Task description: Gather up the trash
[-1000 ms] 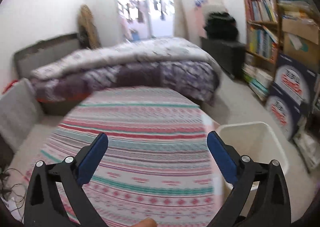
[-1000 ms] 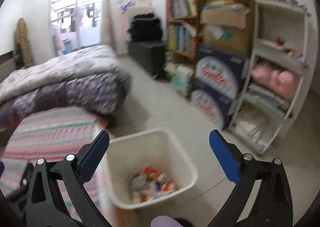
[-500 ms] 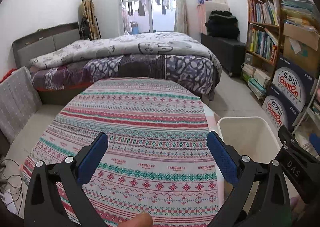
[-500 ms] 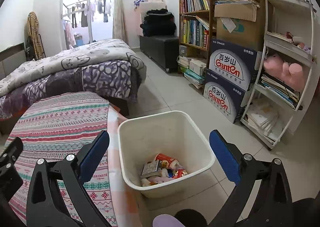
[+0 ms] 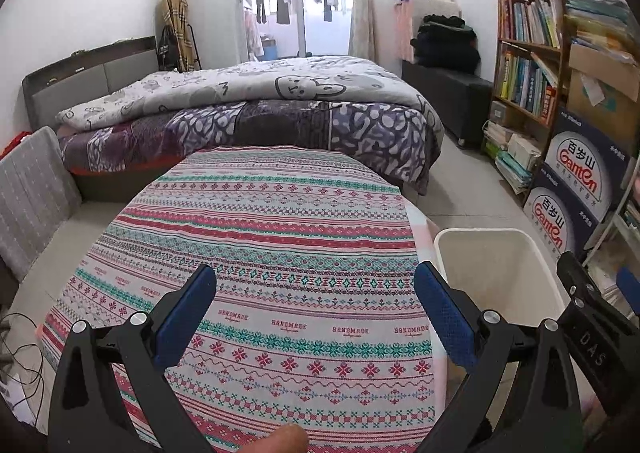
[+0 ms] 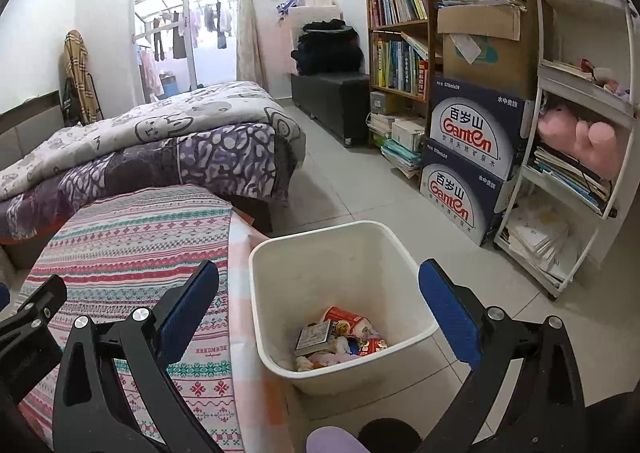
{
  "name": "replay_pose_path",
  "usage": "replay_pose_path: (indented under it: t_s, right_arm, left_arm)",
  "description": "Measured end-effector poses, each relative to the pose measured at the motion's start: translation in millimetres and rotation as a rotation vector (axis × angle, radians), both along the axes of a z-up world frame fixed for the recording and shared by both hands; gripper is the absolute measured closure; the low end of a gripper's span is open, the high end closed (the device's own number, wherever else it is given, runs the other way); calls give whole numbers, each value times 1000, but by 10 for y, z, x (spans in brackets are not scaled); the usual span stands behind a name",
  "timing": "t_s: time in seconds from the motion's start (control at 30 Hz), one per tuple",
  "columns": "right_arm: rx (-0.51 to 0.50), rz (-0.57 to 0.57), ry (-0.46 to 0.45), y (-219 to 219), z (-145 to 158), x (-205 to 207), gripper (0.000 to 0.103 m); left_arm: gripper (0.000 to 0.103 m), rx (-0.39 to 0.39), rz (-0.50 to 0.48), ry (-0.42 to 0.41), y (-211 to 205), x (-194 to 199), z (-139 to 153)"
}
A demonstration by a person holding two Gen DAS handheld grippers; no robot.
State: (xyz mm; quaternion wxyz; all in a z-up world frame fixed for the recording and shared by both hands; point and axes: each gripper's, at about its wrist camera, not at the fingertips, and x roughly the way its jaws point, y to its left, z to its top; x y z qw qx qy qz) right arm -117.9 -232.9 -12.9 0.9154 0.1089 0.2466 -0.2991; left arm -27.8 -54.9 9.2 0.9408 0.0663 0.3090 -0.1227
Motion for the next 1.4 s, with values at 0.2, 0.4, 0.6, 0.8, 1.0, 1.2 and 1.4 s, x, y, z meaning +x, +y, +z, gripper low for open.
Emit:
replay_pose_path:
  t_s: [0.2, 0.4, 0.6, 0.8, 1.0, 1.2, 1.4]
  right_arm:
    - [-16, 10, 0, 31, 14, -1, 7]
    - [-14, 17, -1, 46, 13, -7, 7]
    - [-11, 20, 3, 51, 9, 3, 7]
    - [-5, 22, 3, 55, 2, 5, 7]
    - [-5, 22, 2, 56, 5, 4, 7]
    - [-4, 22, 2, 58, 6, 5, 7]
    - [-4, 27, 10, 106, -12, 23, 7]
  left_arm:
    - [7, 4, 2, 1, -12, -2, -7]
    - [7, 7, 3, 3, -30, -5, -7]
    - [7, 6, 6, 4, -29, 0, -13]
    - [7, 10, 7, 8, -18, 18, -29]
    - [7, 15, 9, 7, -26, 17, -35]
    - [7, 15, 8, 8, -28, 18, -35]
    - [7, 16, 10, 3, -25, 18, -38]
